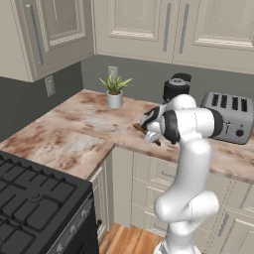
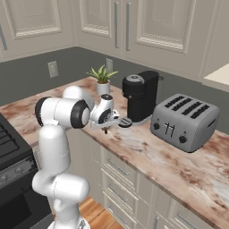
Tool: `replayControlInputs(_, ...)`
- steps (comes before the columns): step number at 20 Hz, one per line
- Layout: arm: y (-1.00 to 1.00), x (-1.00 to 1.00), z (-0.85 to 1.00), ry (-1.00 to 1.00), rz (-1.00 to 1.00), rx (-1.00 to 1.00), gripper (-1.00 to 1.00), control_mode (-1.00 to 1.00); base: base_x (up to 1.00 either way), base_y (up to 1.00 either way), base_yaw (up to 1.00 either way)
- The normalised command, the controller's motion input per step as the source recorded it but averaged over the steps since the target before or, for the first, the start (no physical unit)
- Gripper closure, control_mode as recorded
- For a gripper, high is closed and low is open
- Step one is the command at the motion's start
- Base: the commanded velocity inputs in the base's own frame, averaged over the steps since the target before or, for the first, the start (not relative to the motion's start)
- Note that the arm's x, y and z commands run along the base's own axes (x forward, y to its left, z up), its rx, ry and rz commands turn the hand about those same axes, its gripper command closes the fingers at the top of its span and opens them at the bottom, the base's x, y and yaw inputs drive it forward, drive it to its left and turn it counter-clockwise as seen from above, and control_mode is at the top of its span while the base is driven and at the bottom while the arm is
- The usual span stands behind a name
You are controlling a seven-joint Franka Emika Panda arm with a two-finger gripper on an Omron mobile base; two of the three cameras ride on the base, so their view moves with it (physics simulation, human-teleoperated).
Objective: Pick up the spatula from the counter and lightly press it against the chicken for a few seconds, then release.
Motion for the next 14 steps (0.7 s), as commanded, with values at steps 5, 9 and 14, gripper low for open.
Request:
replayControlInputs(5,0.02,-0.36,0.45,-0.04,0.08,0.0,1.0,-1.0,0.0,0.0,0.0)
replayControlInputs(9,0.12,-0.41,0.36,-0.06,0.04,0.0,1.0,-1.0,0.0,0.0,0.0)
replayControlInputs(14,0.16,-0.44,0.35,-0.04,0.0,0.04,1.0,-1.0,0.0,0.0,0.0)
